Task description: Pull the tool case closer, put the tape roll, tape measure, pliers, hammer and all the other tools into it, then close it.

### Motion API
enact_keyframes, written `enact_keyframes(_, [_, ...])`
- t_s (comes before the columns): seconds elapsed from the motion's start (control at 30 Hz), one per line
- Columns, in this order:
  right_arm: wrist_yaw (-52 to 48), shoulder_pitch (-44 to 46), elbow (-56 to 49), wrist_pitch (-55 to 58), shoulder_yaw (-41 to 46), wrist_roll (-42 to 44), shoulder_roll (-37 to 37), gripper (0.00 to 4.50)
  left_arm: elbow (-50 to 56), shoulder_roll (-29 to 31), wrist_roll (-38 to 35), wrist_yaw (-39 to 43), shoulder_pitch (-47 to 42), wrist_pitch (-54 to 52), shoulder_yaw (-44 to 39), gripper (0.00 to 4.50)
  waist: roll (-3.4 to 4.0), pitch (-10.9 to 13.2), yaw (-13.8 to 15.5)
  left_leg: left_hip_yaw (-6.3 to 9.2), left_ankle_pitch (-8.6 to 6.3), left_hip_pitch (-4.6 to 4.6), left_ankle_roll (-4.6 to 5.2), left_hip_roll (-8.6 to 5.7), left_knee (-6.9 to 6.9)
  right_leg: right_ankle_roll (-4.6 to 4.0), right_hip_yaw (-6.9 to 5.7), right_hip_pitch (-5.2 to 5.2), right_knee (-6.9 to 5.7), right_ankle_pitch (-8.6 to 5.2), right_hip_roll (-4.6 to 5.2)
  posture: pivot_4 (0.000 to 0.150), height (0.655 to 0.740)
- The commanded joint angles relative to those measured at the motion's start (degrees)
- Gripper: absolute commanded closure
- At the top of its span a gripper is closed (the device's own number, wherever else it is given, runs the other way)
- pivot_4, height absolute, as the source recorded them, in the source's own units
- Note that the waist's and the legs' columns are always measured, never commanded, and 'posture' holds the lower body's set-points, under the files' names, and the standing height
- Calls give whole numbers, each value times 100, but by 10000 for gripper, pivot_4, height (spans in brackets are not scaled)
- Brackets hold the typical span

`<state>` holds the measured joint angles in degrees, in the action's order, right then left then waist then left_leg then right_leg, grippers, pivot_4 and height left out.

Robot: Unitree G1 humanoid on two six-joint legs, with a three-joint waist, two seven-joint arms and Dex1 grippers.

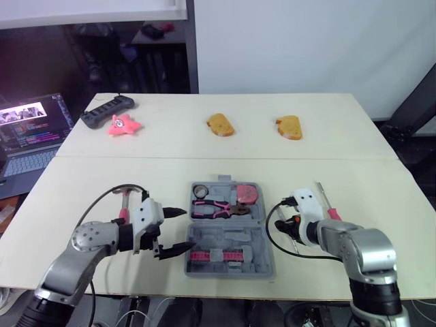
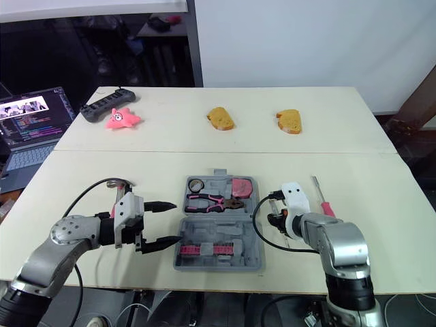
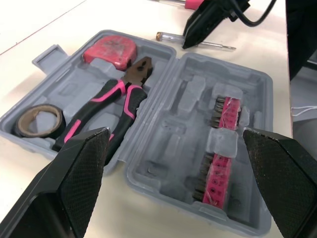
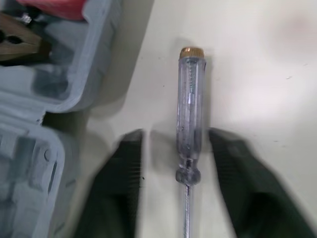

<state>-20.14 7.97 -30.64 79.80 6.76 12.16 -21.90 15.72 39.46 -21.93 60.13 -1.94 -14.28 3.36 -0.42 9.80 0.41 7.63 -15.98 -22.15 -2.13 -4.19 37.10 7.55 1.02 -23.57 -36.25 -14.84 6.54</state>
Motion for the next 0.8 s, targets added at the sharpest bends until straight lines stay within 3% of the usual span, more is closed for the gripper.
enact_keyframes(0.03, [-64,-588,-911,-854,114,92,-34,7985,41,66,-98,84,-53,56,-139,0,1,-1,-5,-1,0,0,0,0,0,0,0,0,0,0,0,1500,7400])
enact_keyframes(0.2, [207,-1557,-1099,-2233,3,-115,238,7985,1,74,-103,154,-118,25,-153,0,1,-1,-54,-2,0,6,0,3,-1,1,0,3,0,0,-3,1500,7400])
enact_keyframes(0.33, [478,-1760,-420,-3081,-156,-307,531,7985,-52,84,-101,215,-240,-9,-127,0,0,-1,-124,-1,0,10,0,3,-2,1,1,6,-1,0,-3,1500,7400])
enact_keyframes(0.73, [680,-1687,477,-3597,-439,-416,670,7985,-187,133,-67,308,-393,24,-184,0,5,1,-118,0,0,17,0,4,-5,-1,4,11,-1,-1,-5,1500,7400])
enact_keyframes(0.8, [659,-1717,531,-3577,-523,-428,644,13720,-179,142,-71,310,-368,34,-202,0,5,1,-119,1,0,18,0,4,-5,0,4,12,-1,-1,-5,1500,7400])
